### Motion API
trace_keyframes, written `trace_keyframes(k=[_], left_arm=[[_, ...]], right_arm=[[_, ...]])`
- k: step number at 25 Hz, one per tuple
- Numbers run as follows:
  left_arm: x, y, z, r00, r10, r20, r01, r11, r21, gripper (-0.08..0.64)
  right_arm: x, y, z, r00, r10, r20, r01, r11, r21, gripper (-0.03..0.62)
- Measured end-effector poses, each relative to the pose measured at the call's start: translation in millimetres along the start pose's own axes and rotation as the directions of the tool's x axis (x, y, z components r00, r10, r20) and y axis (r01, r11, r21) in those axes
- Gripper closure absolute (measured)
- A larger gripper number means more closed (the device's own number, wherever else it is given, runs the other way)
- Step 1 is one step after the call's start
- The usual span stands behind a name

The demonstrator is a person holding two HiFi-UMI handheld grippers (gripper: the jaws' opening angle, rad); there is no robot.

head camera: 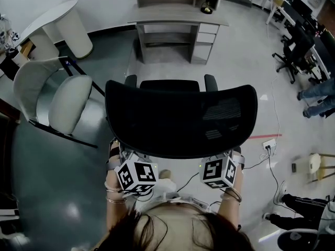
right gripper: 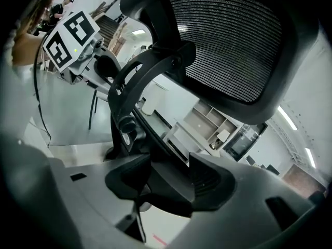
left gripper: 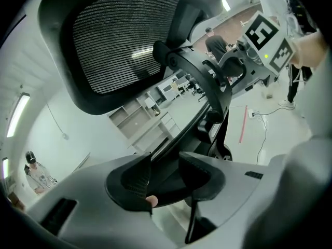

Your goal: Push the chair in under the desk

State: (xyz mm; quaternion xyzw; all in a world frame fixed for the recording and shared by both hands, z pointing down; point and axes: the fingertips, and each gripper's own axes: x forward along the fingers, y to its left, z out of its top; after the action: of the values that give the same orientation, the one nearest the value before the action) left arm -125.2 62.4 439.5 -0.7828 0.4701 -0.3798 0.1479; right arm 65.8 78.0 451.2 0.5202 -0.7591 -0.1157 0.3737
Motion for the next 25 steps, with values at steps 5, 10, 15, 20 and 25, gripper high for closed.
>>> trace_keyframes(k=[5,10,15,20,25], left_arm=[[1,4,2,1.000,-0.012,0.026,0.012,1.000,0.004,0.402],[1,3,1,0.999,-0.026,0.033,0.025,0.999,0.021,0.402],[2,7,-3,0.998,-0.034,0.045,0.032,0.999,0.040,0.401],[5,10,-2,0.997,-0.041,0.062,0.039,0.999,0.035,0.402],[6,12,-3,0.996,-0.060,0.070,0.059,0.998,0.025,0.402]], right_arm=[[3,-2,2,0.999,0.029,-0.024,-0.028,1.000,0.014,0.374],[4,-1,1,0.999,0.040,-0.031,-0.039,0.999,0.024,0.373],[5,2,6,0.999,0.034,-0.040,-0.033,0.999,0.032,0.373],[6,2,8,0.999,0.023,-0.026,-0.023,0.999,0.036,0.371],[7,2,9,1.000,0.016,-0.015,-0.015,0.999,0.041,0.370]])
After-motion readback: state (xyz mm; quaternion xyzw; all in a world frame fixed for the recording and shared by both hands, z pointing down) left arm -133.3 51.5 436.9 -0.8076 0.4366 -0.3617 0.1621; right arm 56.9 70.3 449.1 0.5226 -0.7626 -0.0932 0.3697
